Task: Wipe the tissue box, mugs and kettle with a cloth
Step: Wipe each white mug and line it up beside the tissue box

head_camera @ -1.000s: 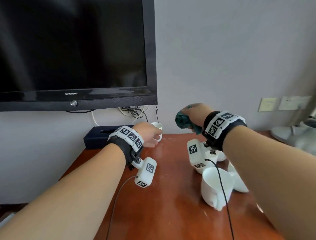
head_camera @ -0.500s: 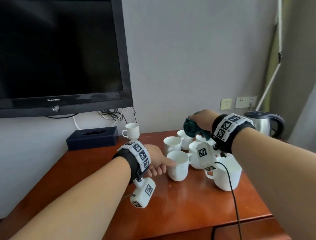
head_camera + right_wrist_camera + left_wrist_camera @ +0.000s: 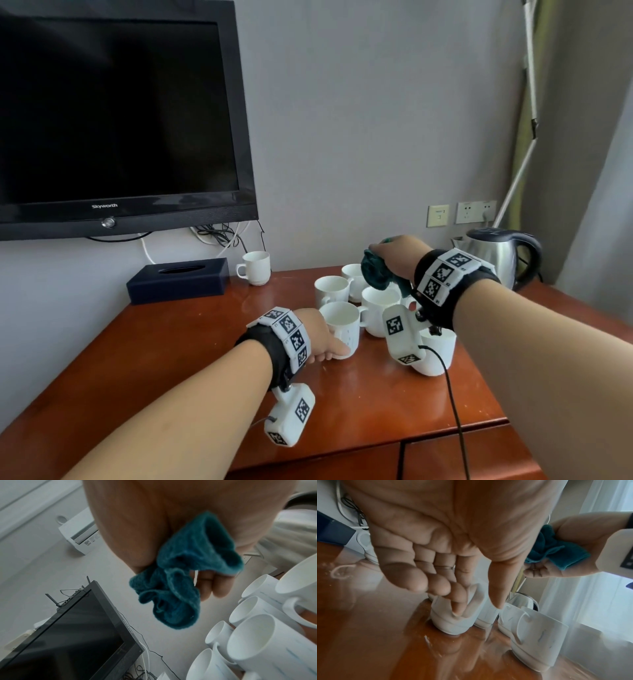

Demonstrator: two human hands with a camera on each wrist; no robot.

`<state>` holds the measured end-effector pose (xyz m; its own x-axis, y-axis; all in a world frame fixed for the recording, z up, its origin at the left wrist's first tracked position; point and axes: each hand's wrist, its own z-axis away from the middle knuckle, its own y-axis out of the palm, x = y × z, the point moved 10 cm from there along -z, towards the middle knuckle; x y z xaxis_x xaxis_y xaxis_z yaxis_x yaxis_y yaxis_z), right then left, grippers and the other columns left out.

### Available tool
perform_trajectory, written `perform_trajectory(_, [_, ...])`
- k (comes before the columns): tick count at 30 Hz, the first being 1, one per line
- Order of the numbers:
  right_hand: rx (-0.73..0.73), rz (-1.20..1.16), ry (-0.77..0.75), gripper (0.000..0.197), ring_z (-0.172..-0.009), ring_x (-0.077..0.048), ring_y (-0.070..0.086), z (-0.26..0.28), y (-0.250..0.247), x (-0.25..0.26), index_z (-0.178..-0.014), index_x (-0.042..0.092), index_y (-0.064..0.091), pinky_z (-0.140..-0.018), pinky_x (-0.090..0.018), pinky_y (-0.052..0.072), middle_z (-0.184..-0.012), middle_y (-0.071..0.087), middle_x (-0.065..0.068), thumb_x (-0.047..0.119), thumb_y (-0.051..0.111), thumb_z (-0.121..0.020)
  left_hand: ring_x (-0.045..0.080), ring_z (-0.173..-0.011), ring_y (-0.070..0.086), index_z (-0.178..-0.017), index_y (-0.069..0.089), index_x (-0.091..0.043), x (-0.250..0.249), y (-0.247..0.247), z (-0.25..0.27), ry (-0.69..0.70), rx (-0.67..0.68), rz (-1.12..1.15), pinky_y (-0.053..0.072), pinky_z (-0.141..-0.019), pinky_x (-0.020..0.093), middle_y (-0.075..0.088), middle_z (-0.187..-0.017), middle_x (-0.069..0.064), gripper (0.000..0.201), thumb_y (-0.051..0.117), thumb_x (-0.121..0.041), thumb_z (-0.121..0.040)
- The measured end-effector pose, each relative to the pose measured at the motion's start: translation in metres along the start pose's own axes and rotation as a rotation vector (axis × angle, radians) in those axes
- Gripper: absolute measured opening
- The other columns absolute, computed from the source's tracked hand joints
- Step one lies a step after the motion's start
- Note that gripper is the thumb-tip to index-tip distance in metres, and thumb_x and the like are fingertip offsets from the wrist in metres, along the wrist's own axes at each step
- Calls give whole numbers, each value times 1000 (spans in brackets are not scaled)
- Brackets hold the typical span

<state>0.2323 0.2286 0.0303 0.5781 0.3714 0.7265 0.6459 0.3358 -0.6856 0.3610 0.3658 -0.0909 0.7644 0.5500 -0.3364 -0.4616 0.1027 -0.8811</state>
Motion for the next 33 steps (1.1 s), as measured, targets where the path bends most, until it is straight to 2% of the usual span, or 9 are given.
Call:
perform_trajectory(2, [-5,-22,-2,23,-119,-34,61,1,0,-1,-97,17,54,-56,0,41,-100,55,-6,38,51,-106,12,-60,55,-87,70,-18,-2,1,0,8,-16,-70,49,-63,23,63,-71,-6,27,66,-43,-96])
perform_trajectory(5, [6,-85,16,29,-97,-27,58,4,5,1,-84,17,54,-47,-9,47,-81,54,-2,35,51,-107,17,-67,61,-87,71,-16,-2,-7,1,-22,-99,-106,54,-71,27,67,-78,-1,25,67,-40,-88])
perform_trajectory(8, [31,-190,-3,28,-71,-31,63,11,15,10,-83,7,57,-45,-28,58,-78,59,-13,21,53,-106,18,-67,59,-79,63,-16,8,-23,3,-29,-273,-115,47,-59,28,63,-77,1,28,65,-43,-86])
perform_trajectory(10, [10,-324,38,32,-60,-21,57,6,23,6,-77,14,51,-35,-23,50,-75,56,-7,25,55,-106,20,-68,56,-74,58,-17,15,-29,7,-10,-335,-82,45,-61,28,59,-76,2,31,60,-43,-92])
perform_trajectory(14, [93,-555,63,19,-67,-31,66,3,55,15,-86,10,57,-61,-40,59,-87,65,-17,24,64,-98,19,-66,53,-74,58,-19,34,-44,12,30,-448,96,45,-62,31,59,-75,0,30,58,-38,-96])
perform_trajectory(19, [155,-628,34,26,-46,-22,53,-8,86,31,-81,11,54,-44,-24,40,-68,59,-15,27,65,-98,20,-67,55,-73,61,-14,61,-64,16,60,-551,190,47,-65,34,62,-74,5,35,54,-35,-99])
perform_trajectory(23, [191,-635,26,34,-46,-23,54,-16,115,43,-86,10,59,-42,-24,41,-74,63,-17,38,78,-88,23,-71,54,-79,63,-6,109,-78,17,-35,-624,342,42,-65,34,62,-78,17,38,49,-32,-103])
perform_trajectory(28, [319,-654,21,18,-53,-24,53,-21,170,50,-89,5,65,-45,-25,40,-79,65,-21,17,77,-84,21,-65,45,-67,47,-15,165,-88,18,-137,-696,470,33,-61,34,47,-68,4,41,47,-32,-104])
perform_trajectory(33, [391,-899,13,8,-61,-26,60,-26,217,49,-99,0,65,-50,-26,50,-83,67,-21,1,69,-92,22,-69,49,-73,55,-9,191,-94,-1,-111,-705,555,38,-65,36,50,-72,7,39,48,-33,-103])
